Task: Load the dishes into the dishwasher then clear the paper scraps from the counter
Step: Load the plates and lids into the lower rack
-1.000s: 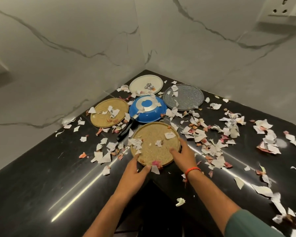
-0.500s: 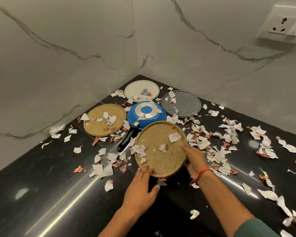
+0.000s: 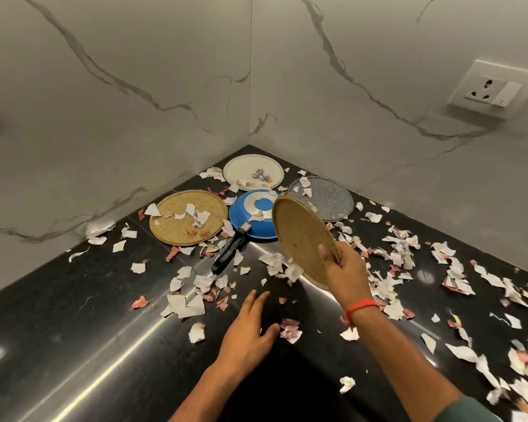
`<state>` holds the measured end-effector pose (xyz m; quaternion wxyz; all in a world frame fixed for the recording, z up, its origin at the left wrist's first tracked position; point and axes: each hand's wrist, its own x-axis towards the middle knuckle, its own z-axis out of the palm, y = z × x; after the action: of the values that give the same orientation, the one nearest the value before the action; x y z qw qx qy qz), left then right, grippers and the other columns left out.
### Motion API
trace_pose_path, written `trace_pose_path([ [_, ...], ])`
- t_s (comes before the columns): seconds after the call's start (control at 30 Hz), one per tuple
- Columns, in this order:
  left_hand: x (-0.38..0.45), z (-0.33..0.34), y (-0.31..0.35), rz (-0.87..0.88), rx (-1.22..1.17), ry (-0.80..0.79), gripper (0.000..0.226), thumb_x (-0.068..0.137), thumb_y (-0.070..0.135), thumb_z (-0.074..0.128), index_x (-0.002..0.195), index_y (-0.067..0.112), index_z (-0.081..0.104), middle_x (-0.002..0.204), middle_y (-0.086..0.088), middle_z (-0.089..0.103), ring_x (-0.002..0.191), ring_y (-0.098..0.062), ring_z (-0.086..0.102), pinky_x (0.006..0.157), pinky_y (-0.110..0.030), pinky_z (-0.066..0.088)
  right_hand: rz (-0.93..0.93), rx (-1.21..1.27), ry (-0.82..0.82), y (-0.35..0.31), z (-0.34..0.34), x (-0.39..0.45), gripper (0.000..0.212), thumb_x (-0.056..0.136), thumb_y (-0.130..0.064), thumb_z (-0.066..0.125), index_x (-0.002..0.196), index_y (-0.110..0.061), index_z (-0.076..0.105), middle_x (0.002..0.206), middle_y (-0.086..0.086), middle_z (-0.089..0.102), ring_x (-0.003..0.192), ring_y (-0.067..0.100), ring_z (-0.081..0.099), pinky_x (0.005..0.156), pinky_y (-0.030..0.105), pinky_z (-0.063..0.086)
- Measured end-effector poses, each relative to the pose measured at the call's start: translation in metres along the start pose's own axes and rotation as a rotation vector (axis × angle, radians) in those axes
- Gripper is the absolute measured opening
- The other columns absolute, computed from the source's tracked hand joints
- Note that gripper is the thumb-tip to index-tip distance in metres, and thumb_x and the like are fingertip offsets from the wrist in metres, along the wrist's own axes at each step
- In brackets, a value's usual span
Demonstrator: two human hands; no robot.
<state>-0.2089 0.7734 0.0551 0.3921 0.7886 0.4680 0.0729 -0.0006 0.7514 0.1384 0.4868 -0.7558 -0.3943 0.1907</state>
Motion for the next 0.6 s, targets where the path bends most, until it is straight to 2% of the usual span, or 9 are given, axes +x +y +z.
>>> trace_pose_path([
  [0.1,-0.001,-0.002,-0.001,-0.002,-0.008,-0.008,0.075,0.098,0.044,0.058,0.161,0.035,0.019,0.171,0.005,0.005,0.155,-0.015,0.020,0.121,-0.033,0.027,-0.108,-0.107,-0.023,0.002,0.001,-0.007,0.019,0.100,-0.023,0.059,0.110,-0.013,0.072,0.098,-0.001,0.065,0.090,0.016,0.059,0.076,0.030,0.045],
  [0.2,-0.002,-0.005,-0.004,0.001,-0.034,-0.021,0.075,0.098,0.043,0.059,0.161,0.034,0.019,0.172,0.004,0.005,0.156,-0.015,0.017,0.122,-0.033,0.024,-0.138,-0.150,0.001,0.009,0.003,-0.015,0.022,0.099,-0.018,0.061,0.117,-0.012,0.072,0.101,-0.001,0.066,0.094,0.017,0.060,0.077,0.027,0.046],
  [0.4,-0.005,-0.015,-0.008,0.033,-0.101,0.020,0.072,0.099,0.043,0.058,0.160,0.034,0.022,0.170,0.004,0.012,0.156,-0.013,0.015,0.124,-0.032,0.018,-0.104,-0.122,0.148,0.008,0.001,-0.023,0.023,0.103,-0.030,0.055,0.106,-0.014,0.071,0.086,-0.005,0.065,0.082,0.021,0.064,0.070,0.033,0.048],
  [0.5,-0.010,-0.022,-0.006,0.067,-0.176,0.070,0.068,0.098,0.042,0.060,0.158,0.036,0.028,0.166,0.008,0.024,0.151,-0.010,0.026,0.124,-0.039,0.028,-0.050,-0.045,0.217,0.003,-0.006,-0.031,0.023,0.102,-0.032,0.056,0.097,-0.015,0.071,0.082,0.000,0.066,0.077,0.020,0.063,0.069,0.037,0.052],
  [0.6,-0.016,-0.023,0.000,0.100,-0.278,0.095,0.064,0.097,0.038,0.063,0.155,0.035,0.036,0.155,0.013,0.039,0.137,-0.005,0.044,0.115,-0.038,0.041,0.113,0.175,0.258,-0.002,-0.012,-0.044,0.017,0.101,-0.031,0.059,0.093,-0.022,0.070,0.089,-0.002,0.072,0.090,0.022,0.068,0.081,0.039,0.056],
])
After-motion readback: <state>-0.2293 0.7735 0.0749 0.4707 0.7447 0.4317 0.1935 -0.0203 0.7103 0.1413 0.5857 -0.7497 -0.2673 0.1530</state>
